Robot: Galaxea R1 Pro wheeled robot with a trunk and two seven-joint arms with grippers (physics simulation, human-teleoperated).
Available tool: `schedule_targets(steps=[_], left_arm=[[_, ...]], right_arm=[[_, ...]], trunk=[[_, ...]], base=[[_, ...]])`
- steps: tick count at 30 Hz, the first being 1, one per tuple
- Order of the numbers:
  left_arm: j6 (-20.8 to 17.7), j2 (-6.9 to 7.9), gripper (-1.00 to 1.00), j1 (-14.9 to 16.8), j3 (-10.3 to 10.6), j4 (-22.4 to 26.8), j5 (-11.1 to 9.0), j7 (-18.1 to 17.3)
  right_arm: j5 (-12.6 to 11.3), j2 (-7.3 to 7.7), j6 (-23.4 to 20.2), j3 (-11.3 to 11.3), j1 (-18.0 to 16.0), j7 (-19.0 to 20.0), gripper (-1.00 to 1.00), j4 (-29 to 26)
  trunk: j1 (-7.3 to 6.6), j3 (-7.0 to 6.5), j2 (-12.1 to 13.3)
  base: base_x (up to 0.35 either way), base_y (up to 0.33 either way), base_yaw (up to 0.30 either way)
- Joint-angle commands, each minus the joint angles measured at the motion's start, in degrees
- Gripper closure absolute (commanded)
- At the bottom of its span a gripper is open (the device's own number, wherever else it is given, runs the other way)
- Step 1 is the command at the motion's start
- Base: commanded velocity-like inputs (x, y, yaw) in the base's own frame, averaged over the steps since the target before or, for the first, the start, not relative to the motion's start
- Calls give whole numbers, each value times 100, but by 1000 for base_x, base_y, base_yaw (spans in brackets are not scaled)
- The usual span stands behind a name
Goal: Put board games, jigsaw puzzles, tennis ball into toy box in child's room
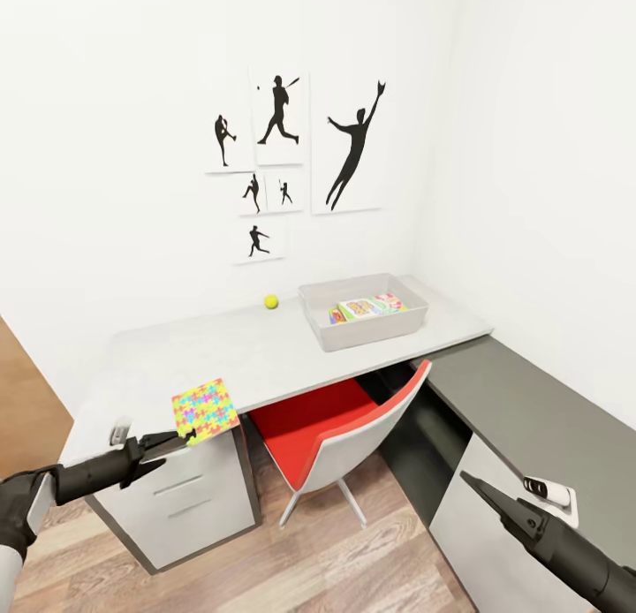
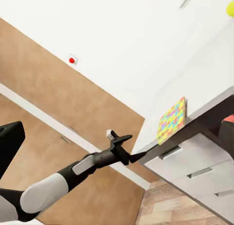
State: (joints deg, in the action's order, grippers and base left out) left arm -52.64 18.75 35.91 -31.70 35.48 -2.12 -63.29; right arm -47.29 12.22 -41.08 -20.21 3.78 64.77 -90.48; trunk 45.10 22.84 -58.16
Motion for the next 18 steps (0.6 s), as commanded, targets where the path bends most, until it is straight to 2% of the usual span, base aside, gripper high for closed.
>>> schedule_targets(steps=[1,3,4,8,13,18], left_arm=[[0,-58,-100,4,-146,0,-15,65],[130,-164,-100,4,-376,1,-1,192],[291,-270,-100,4,-544,2,1,324],[622,-448,-100,3,-753,3,-9,637],[789,-520,-100,-1,-834,3,-15,855],[877,-535,-100,-14,-851,-4,-7,908]], right_arm=[[-34,1,-40,0,0,-7,-100,-2],[-34,1,-40,0,0,-8,-100,0],[-34,0,-40,0,0,-8,-100,2],[-32,0,-44,0,0,-8,-100,3],[-34,0,-48,-6,0,-8,-100,4],[-33,0,-45,-4,0,-8,-100,4]], trunk=[[23,24,-46],[67,59,-126],[89,77,-166],[177,149,-326],[287,239,-527],[397,329,-728]], base=[[0,0,0],[0,0,0],[0,0,0],[0,0,0],[0,0,0],[0,0,0]])
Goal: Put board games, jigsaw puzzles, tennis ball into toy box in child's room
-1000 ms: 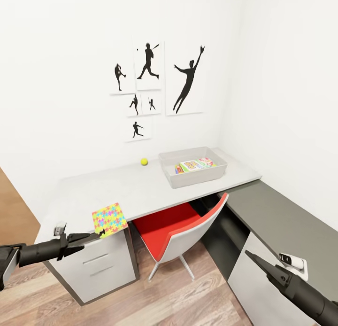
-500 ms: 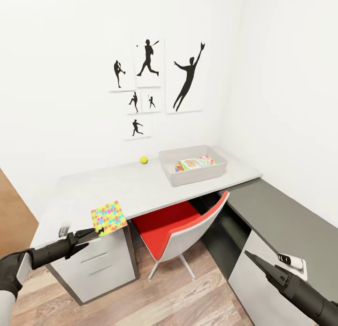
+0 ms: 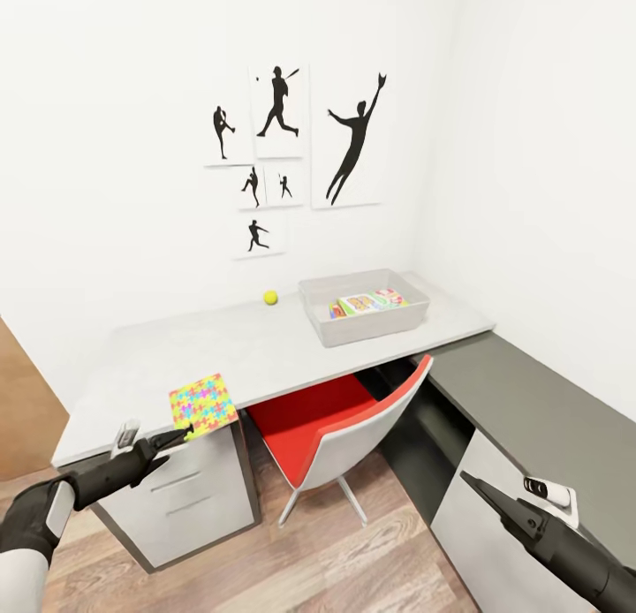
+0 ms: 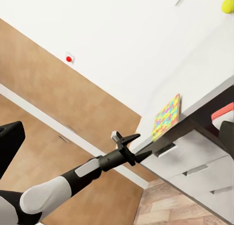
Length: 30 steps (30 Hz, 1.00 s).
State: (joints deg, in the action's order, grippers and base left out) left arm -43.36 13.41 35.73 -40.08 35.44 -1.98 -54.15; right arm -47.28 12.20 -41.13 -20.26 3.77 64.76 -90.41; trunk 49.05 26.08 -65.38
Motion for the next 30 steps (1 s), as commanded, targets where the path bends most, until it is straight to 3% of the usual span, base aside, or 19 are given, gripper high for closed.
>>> schedule_targets(steps=[1,13,30], left_arm=[[-34,-2,-100,3,-14,-1,-19,-3],[258,-13,-100,-4,-3,-265,23,9],[821,-53,-100,-4,25,-342,36,-9]], right_arm=[[-33,2,-40,0,0,-7,-100,-3],[-34,2,-46,-5,0,1,-100,4],[-29,2,-45,-13,0,1,-100,6]], trunk=[[23,23,-45],[287,239,-526],[287,239,-526]], base=[[0,0,0],[0,0,0],[-8,-47,0]])
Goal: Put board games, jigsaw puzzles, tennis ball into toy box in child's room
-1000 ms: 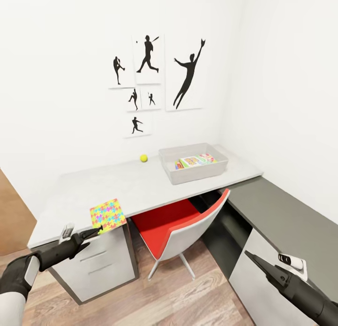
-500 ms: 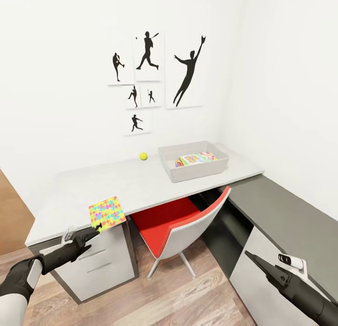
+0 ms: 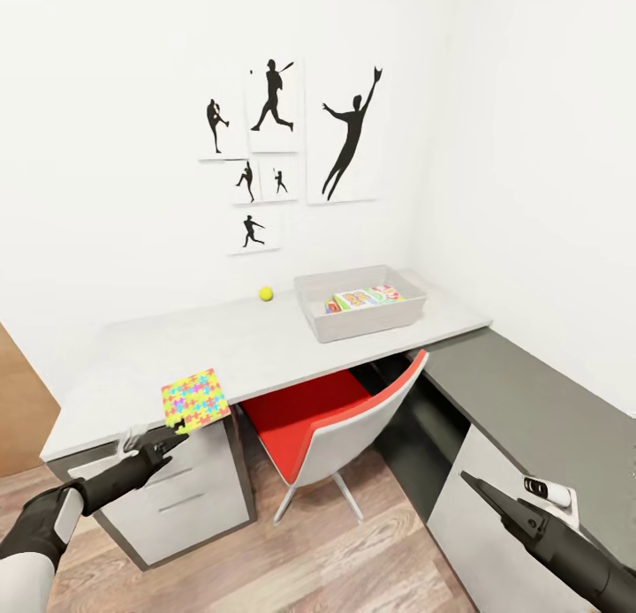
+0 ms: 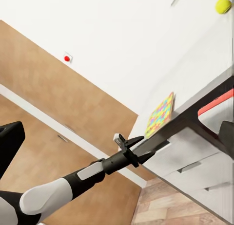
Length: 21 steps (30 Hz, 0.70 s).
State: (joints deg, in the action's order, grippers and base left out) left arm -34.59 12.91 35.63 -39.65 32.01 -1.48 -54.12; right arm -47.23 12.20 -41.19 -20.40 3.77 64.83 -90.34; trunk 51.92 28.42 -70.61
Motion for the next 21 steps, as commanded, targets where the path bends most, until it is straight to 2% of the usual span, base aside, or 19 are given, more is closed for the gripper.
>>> schedule_targets(steps=[1,7,21], left_arm=[[-46,-10,-100,5,-11,1,-13,-12],[-28,-29,-100,5,-4,0,-11,-10],[-30,-34,-100,5,-1,-1,-13,-12]], right_arm=[[-37,2,-38,1,1,-6,-100,-1],[-35,2,-38,0,1,-6,-100,-1],[-40,2,-38,9,1,-6,-100,-1]], trunk=[[0,4,-3],[0,4,-3],[0,4,-3]], base=[[-30,-169,0],[-14,-80,0],[12,-9,0]])
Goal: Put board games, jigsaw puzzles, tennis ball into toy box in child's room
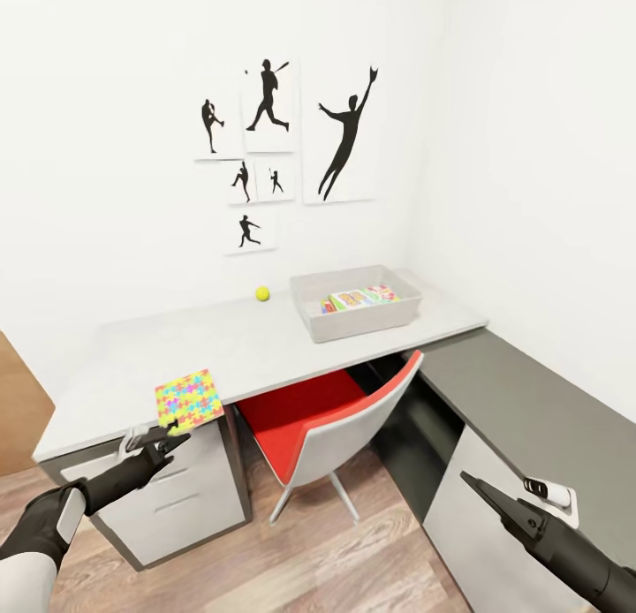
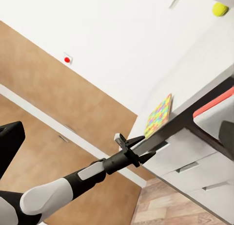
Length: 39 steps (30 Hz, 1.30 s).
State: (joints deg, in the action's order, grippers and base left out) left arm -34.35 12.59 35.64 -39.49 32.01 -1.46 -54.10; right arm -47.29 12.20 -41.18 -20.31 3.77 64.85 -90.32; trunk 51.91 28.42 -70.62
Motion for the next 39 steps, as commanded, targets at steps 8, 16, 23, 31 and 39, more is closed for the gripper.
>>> schedule_targets(steps=[8,16,23,31,39], left_arm=[[-52,-2,-100,5,-15,-2,-15,-7],[-64,6,-100,5,-18,-2,-20,-11],[-71,7,-100,5,-21,-2,-32,-27],[-55,5,-100,5,-23,-2,-37,-35],[-54,7,-100,5,-17,-2,-39,-22]], right_arm=[[-33,2,-34,1,1,-7,-100,-3],[-35,2,-18,7,1,-7,-100,-3],[-35,2,-15,9,1,-7,-100,-3],[-33,2,-13,10,1,-7,-100,-3],[-31,2,-10,10,1,-7,-100,-3]], trunk=[[1,4,-3],[1,4,-3],[-152,-121,278],[-174,-139,318],[-174,-139,318]], base=[[98,0,0],[16,0,0],[2,0,0],[0,0,0],[0,0,0]])
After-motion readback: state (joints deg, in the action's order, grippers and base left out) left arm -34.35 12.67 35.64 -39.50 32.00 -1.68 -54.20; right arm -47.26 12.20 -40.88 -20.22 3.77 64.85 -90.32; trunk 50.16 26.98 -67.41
